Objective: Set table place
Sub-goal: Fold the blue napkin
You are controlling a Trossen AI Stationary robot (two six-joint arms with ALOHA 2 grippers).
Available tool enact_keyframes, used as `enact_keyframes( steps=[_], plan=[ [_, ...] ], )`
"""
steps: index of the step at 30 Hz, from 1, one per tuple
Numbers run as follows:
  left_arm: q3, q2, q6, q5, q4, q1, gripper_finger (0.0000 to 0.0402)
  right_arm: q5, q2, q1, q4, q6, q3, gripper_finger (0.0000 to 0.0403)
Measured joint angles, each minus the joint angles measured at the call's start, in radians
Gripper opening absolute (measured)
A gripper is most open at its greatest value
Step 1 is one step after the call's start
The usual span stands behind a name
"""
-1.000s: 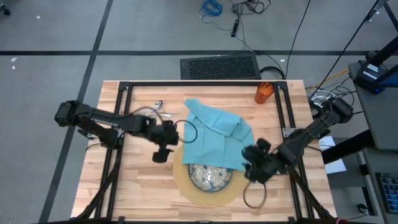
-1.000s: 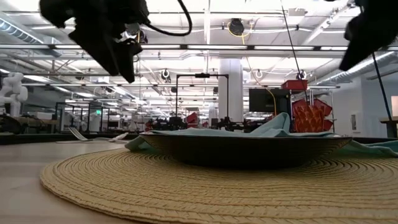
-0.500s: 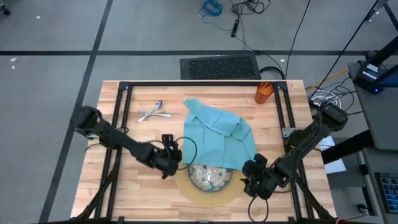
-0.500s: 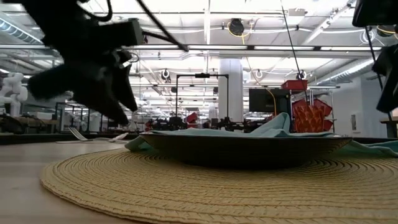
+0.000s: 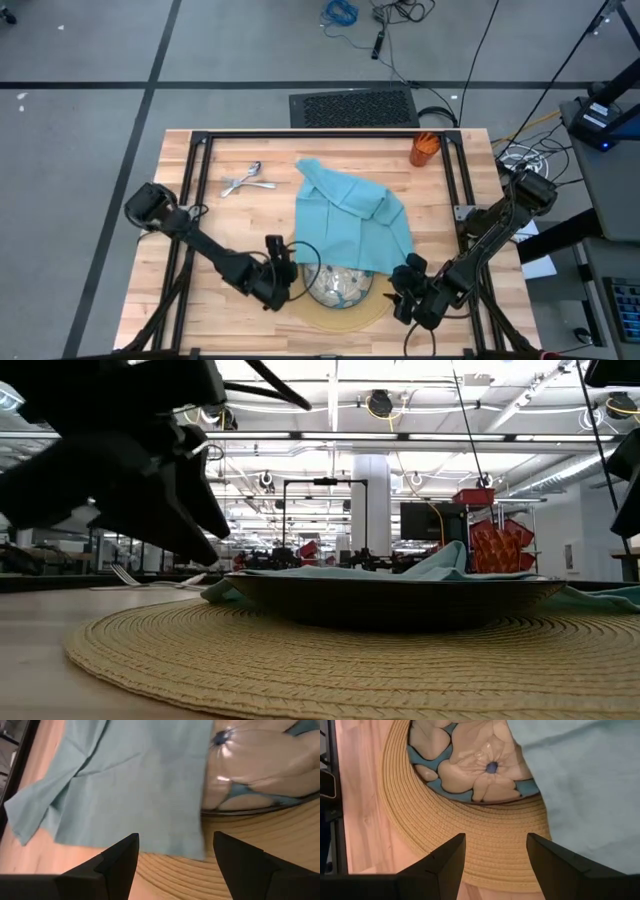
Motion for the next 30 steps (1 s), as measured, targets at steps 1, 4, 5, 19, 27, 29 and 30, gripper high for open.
enact_keyframes(
  steps=[1, 4, 5, 19, 27, 29, 30],
  plan=[
    [0.009, 0.007, -0.007, 0.0, -0.002, -0.01, 0.0239, 0.0, 0.0, 0.003, 0.0, 0.0, 0.0, 0.0201],
    [0.036, 0.024, -0.038, -0.008, -0.007, -0.037, 0.0239, 0.004, 0.0, 0.006, 0.0, 0.001, 0.0, 0.0201],
    [0.045, 0.035, -0.048, -0.02, -0.013, -0.044, 0.0236, 0.004, 0.0, 0.006, 0.0, 0.001, 0.0, 0.0201],
    [0.078, 0.193, -0.057, -0.171, -0.017, -0.014, 0.0184, 0.03, 0.0, 0.011, 0.033, -0.002, 0.0, 0.0201],
    [0.084, 0.193, -0.03, -0.187, -0.014, 0.014, 0.0184, 0.039, 0.0, 0.011, 0.047, -0.008, 0.0, 0.0201],
    [0.084, 0.193, -0.03, -0.186, -0.014, 0.021, 0.0183, 0.048, 0.0, 0.011, 0.059, -0.011, 0.0, 0.0201],
    [0.084, 0.193, -0.03, -0.186, -0.014, 0.025, 0.018, 0.05, 0.0, 0.011, 0.061, -0.014, 0.0, 0.0201]
  ],
)
